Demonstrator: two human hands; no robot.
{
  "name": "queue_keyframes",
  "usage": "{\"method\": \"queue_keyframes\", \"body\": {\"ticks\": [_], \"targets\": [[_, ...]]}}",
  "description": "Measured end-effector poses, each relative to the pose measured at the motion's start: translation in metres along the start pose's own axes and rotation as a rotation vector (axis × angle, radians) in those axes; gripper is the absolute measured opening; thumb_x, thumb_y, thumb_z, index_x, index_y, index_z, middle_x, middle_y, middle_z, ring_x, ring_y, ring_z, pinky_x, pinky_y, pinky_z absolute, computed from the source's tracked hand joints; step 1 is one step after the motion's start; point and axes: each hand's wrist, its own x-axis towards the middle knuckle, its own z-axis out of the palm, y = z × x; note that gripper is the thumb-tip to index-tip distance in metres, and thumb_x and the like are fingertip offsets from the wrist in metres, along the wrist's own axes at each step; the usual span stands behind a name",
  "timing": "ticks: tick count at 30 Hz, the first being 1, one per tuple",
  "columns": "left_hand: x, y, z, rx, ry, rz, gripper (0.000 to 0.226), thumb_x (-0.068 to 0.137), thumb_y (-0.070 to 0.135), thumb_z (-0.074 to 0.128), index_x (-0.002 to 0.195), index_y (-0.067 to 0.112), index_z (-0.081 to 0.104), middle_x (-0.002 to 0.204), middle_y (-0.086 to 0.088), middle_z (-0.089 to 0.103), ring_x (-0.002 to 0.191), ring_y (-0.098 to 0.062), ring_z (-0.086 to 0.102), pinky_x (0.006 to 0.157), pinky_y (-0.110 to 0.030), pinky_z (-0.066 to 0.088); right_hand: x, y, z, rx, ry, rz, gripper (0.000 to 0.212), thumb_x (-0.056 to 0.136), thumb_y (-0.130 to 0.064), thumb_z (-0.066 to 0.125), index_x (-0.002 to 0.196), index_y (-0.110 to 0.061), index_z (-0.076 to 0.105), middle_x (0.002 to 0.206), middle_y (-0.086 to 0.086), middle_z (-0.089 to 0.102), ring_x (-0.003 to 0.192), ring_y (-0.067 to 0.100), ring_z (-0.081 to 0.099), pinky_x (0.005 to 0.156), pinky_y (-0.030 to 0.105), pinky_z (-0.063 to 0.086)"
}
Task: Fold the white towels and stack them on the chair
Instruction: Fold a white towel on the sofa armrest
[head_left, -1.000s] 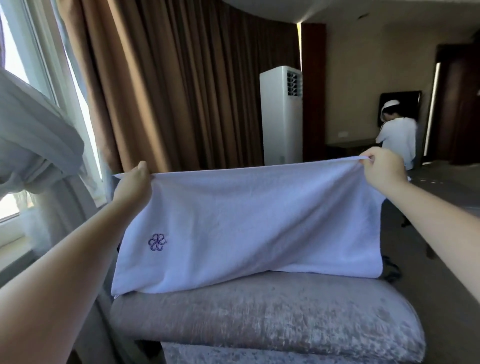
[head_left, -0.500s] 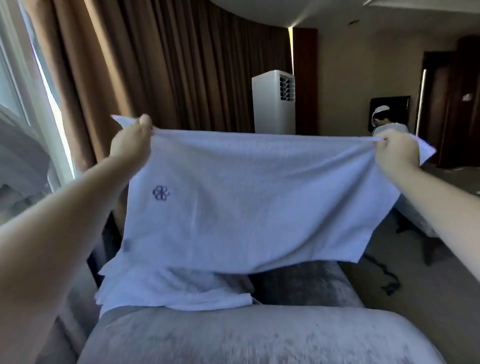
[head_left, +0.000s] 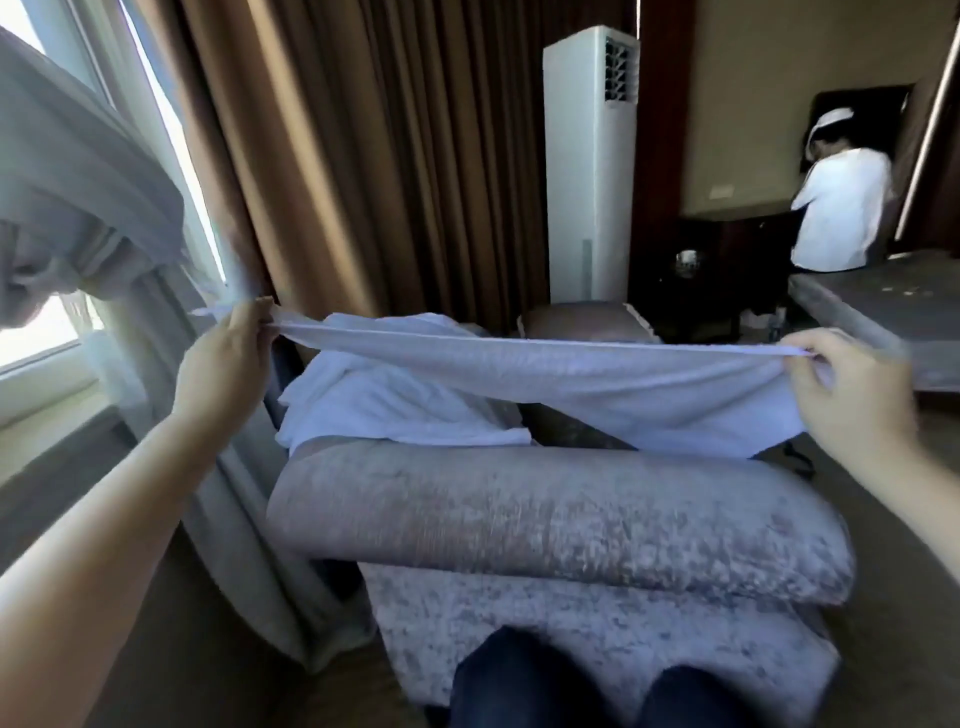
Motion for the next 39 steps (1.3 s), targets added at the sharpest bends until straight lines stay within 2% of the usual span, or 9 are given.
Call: {"method": "queue_keyframes", "body": {"ticks": [2,7,12,17,21,24,26,30,39], "targets": [[-0.056,-0.009,0.008,-0.009,-0.091,-0.030,0.024,0.098,0.006,0.048,0.121,0.005,0.051,0.105,-0.032,0.061,0.079,-0.051,0.059,0.060,-0.042,0.035,-0.059,0.002,0.008,0.032,-0.068,0.011,0.033,0.087,-0.018,0.038,0.089,-0.001,0.067,0.086,0.017,0.066,0.079,0.031,0.057,0.062,0.022,0.030],[-0.172,-0.027,0.025,0.012,-0.314,-0.170,0.031,0.098,0.009,0.044,0.129,0.012,0.048,0.119,-0.020,0.062,0.083,-0.043,0.061,0.061,-0.040,0.041,-0.172,0.010,0.019,0.005,-0.191,-0.014,0.037,0.088,-0.019,0.036,0.083,0.004,0.064,0.077,0.017,0.062,0.075,0.036,0.056,0.065,0.036,0.037],[-0.216,-0.042,0.033,0.059,-0.380,-0.099,0.033,0.085,-0.011,0.051,0.113,0.006,0.054,0.080,-0.010,0.057,0.049,-0.025,0.038,0.046,-0.030,0.033,-0.220,0.011,0.005,-0.026,-0.211,-0.012,0.038,0.086,-0.015,0.036,0.091,0.004,0.069,0.089,0.016,0.068,0.094,0.027,0.052,0.082,0.033,0.039],[-0.237,-0.036,0.046,0.043,-0.385,-0.152,0.027,0.091,-0.005,0.049,0.114,0.006,0.056,0.102,-0.011,0.064,0.057,-0.033,0.055,0.046,-0.038,0.041,-0.256,0.009,-0.003,-0.012,-0.237,0.014,0.036,0.088,-0.014,0.039,0.093,0.000,0.071,0.090,0.008,0.069,0.092,0.024,0.057,0.084,0.026,0.040],[-0.244,-0.018,0.066,0.011,-0.364,-0.206,0.022,0.087,-0.001,0.058,0.108,0.004,0.052,0.113,-0.014,0.059,0.065,-0.035,0.055,0.045,-0.034,0.035,-0.261,0.015,-0.002,-0.030,-0.266,0.020,0.034,0.091,-0.017,0.044,0.096,-0.002,0.073,0.094,0.005,0.071,0.092,0.019,0.057,0.090,0.023,0.041],[-0.252,-0.001,0.086,0.052,-0.367,-0.119,0.047,0.072,0.001,0.075,0.114,0.002,0.053,0.120,-0.022,0.051,0.093,-0.045,0.052,0.053,-0.044,0.044,-0.259,0.020,-0.003,-0.027,-0.307,0.047,0.035,0.090,-0.011,0.041,0.105,-0.002,0.071,0.107,0.006,0.068,0.102,0.020,0.057,0.102,0.016,0.033],[-0.254,0.013,0.101,0.090,-0.364,-0.053,0.059,0.064,0.004,0.082,0.117,0.002,0.055,0.115,-0.026,0.050,0.092,-0.048,0.052,0.057,-0.049,0.047,-0.255,0.026,-0.005,-0.023,-0.325,0.077,0.035,0.088,-0.001,0.044,0.114,-0.001,0.067,0.119,0.009,0.063,0.112,0.020,0.055,0.106,0.019,0.032],[-0.260,0.052,0.132,0.059,-0.242,0.109,0.039,0.076,0.018,0.059,0.110,0.001,0.053,0.104,-0.023,0.052,0.078,-0.040,0.055,0.057,-0.046,0.046,-0.245,0.046,-0.012,-0.055,-0.322,0.122,0.044,0.081,0.019,0.054,0.122,0.003,0.060,0.129,0.014,0.057,0.119,0.021,0.049,0.100,0.026,0.035],[-0.267,0.146,0.164,-0.110,-0.093,0.389,0.031,0.078,0.013,0.043,0.108,0.009,0.050,0.108,-0.013,0.056,0.089,-0.031,0.047,0.072,-0.041,0.038,-0.232,0.092,-0.026,-0.061,-0.413,0.235,0.065,0.071,0.029,0.053,0.125,-0.006,0.061,0.135,0.007,0.054,0.120,0.013,0.047,0.100,0.002,0.028]]}}
